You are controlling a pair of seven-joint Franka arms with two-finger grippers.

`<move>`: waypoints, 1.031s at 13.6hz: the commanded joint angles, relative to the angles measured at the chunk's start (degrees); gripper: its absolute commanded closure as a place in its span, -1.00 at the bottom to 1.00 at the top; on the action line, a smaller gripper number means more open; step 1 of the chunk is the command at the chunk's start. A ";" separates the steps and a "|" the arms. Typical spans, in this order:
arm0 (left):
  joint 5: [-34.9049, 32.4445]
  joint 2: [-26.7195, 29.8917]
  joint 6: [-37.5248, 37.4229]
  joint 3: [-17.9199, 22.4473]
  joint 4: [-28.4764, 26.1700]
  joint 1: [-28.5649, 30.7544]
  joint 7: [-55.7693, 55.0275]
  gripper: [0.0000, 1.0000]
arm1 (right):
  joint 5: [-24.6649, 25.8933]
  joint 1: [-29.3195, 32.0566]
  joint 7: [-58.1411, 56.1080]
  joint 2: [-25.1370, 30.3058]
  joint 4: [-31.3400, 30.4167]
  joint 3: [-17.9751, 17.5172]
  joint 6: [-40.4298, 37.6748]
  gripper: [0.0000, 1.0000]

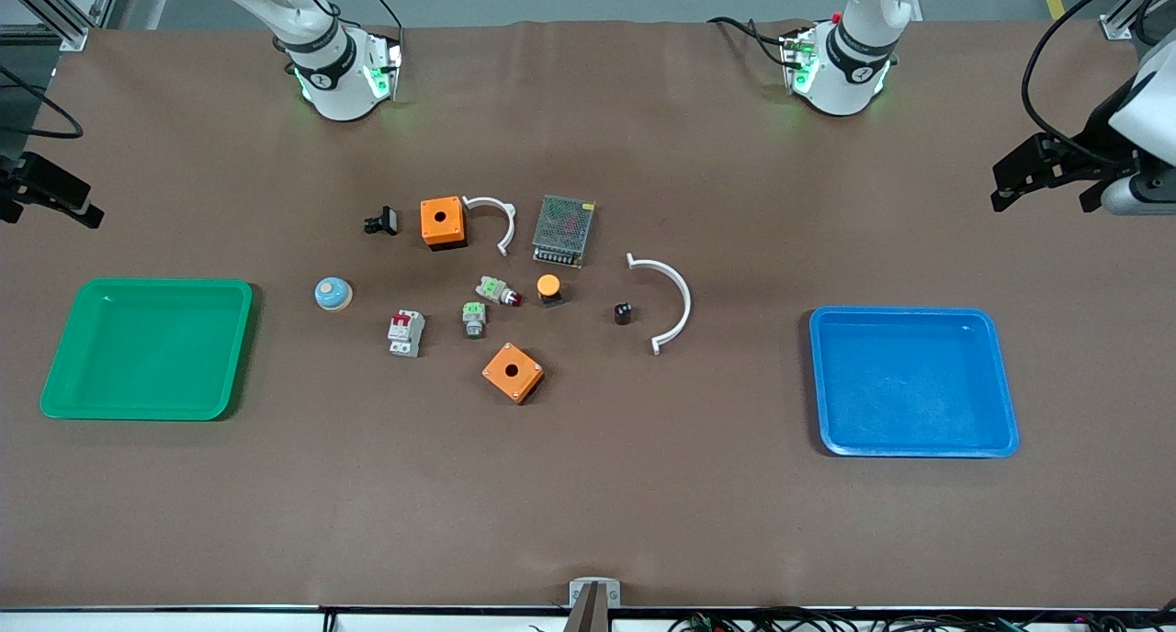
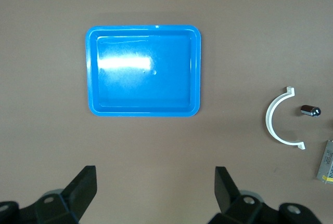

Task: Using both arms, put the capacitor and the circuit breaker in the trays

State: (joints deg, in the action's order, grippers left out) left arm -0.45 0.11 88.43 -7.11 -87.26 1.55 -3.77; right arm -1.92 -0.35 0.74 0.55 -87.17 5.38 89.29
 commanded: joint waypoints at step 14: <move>0.19 -26.29 19.04 -0.98 2.97 -23.50 -41.89 -1.00 | -2.20 -9.85 1.81 -10.83 1.30 -0.63 -2.36 -1.00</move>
State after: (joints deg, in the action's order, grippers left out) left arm -0.44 -22.99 106.09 -8.56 -86.94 -18.43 -38.25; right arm -2.46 -9.84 1.86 -8.63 -87.26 4.43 87.43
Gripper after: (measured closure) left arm 0.000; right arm 0.000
